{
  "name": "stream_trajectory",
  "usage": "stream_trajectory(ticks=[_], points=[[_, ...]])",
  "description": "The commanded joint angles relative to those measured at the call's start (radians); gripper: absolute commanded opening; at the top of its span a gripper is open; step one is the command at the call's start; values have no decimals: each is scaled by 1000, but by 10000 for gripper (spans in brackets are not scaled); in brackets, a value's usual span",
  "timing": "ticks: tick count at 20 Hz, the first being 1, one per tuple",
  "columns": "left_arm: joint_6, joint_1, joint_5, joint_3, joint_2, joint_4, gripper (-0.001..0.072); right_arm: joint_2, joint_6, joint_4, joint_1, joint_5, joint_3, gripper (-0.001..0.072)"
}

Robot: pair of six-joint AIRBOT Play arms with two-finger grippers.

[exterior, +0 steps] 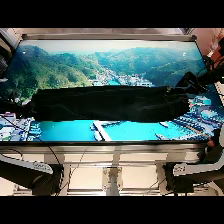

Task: Fold the clothes and pants, and hang the long-sleeved shirts on hangers.

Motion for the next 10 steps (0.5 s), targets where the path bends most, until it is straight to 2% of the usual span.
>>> stream_trajectory(ticks=[1, 2, 3, 5, 7, 10], points=[[61, 1, -31, 1, -11, -78, 121, 0, 0, 0, 16, 0, 1, 547], [73, 1, -47, 1, -11, -93, 117, 0, 0, -1, 16, 0, 1, 547], [76, 1, -60, 1, -11, -99, 32, 0, 0, 0, 16, 0, 1, 547], [76, 1, -78, 1, 2, -95, 26, 0, 0, 0, 16, 1, 1, 547], [74, 1, -79, 5, 47, -28, 25, 0, 0, 0, 16, 1, 1, 547], [-11, -3, -72, 56, 141, 131, 25, 0, 0, 0, 16, 0, 1, 547]])
